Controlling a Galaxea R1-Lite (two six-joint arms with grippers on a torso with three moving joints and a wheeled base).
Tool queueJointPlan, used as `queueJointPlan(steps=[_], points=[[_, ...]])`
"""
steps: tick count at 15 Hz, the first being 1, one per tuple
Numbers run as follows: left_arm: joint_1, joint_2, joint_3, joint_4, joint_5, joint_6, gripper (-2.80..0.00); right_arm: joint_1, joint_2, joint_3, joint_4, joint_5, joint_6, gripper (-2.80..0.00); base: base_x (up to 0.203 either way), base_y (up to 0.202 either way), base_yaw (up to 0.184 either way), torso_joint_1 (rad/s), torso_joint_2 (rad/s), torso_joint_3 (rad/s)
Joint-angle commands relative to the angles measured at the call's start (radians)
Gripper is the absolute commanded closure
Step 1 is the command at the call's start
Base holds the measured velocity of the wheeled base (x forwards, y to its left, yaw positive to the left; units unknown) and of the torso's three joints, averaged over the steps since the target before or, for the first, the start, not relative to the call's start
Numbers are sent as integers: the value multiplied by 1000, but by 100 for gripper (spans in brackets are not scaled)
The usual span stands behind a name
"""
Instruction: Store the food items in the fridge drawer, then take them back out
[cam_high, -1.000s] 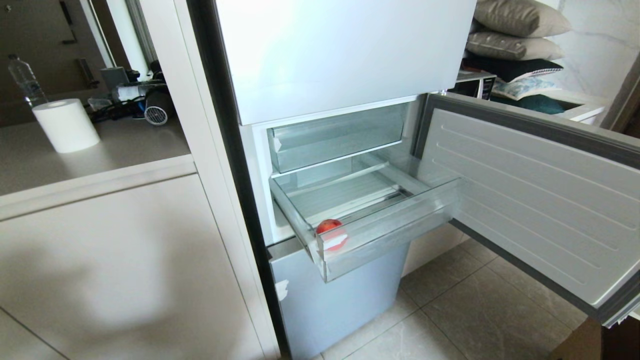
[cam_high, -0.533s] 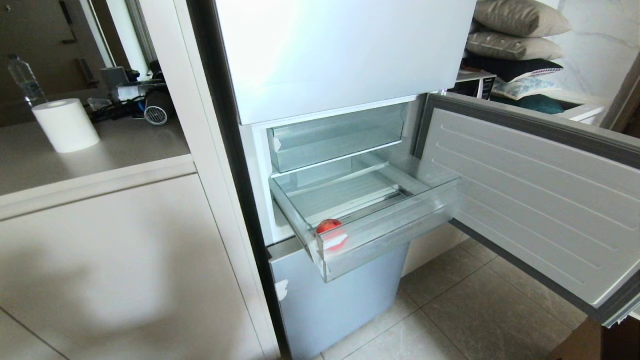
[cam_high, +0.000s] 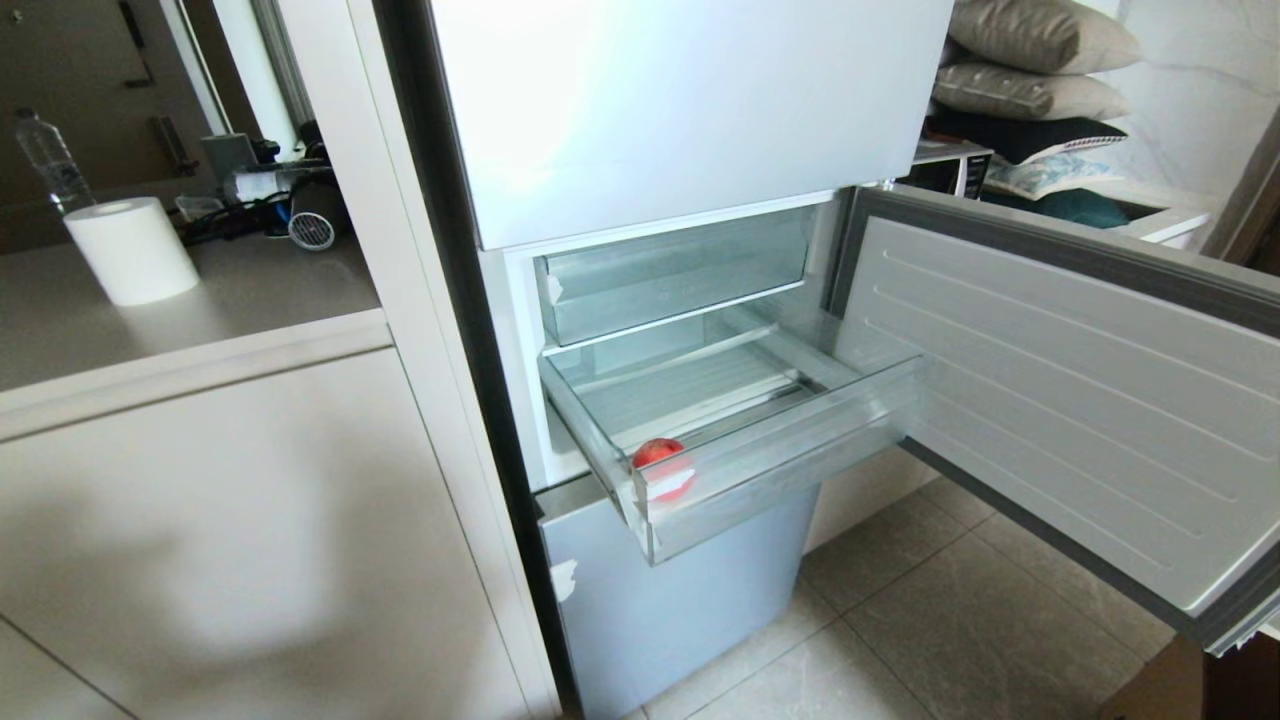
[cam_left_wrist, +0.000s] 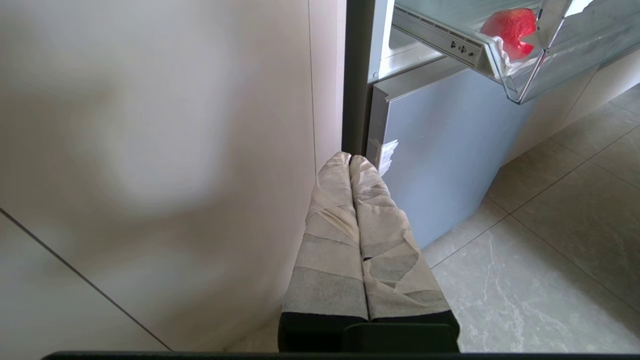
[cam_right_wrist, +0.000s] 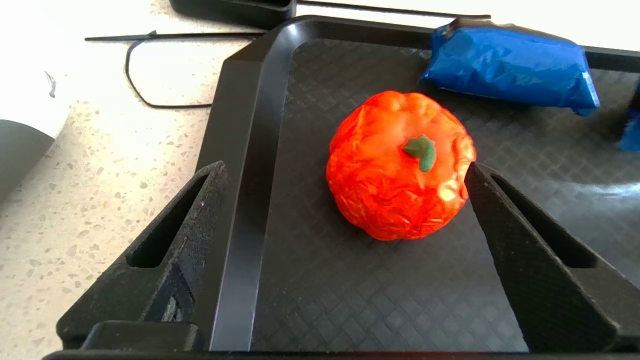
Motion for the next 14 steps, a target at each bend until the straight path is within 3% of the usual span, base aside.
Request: queueJointPlan(steps=[1,14], points=[[0,1,0,0,0,0,0,-4,16,-9,-5,-2,-1,-280,0,0,0,0,0,0],[0,1,0,0,0,0,0,-57,140,-169,-5,5,-3,-280,0,0,0,0,0,0]])
